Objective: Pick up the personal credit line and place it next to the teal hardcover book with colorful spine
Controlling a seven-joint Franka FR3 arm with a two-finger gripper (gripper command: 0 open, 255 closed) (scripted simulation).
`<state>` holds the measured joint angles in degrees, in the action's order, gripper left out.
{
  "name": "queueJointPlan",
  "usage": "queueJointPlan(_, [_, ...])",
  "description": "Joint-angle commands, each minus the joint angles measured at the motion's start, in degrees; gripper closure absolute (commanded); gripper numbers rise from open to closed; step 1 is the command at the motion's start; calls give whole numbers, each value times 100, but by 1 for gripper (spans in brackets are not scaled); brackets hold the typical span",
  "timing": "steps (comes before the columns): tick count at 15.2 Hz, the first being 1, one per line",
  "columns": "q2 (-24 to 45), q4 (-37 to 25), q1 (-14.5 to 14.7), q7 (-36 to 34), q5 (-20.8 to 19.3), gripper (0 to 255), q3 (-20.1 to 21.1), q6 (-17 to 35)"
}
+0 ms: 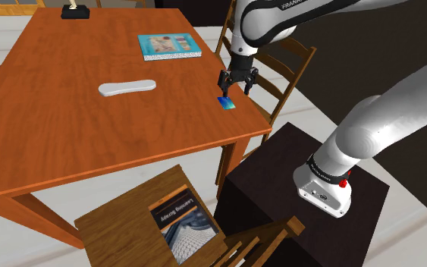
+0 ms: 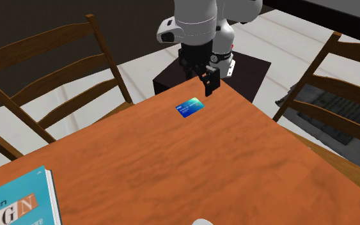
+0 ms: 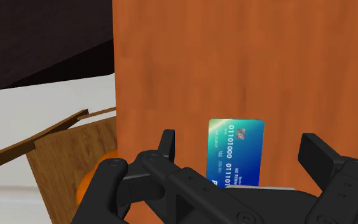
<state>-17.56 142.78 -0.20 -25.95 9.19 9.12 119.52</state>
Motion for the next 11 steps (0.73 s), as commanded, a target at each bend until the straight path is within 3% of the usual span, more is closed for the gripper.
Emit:
queueJointPlan(1, [295, -94, 22, -190, 61, 0, 74, 144])
queueJointPlan(8, [599, 254, 59, -183, 108, 0, 136, 798])
queueJointPlan(11, [599, 254, 59, -183, 108, 0, 136, 798])
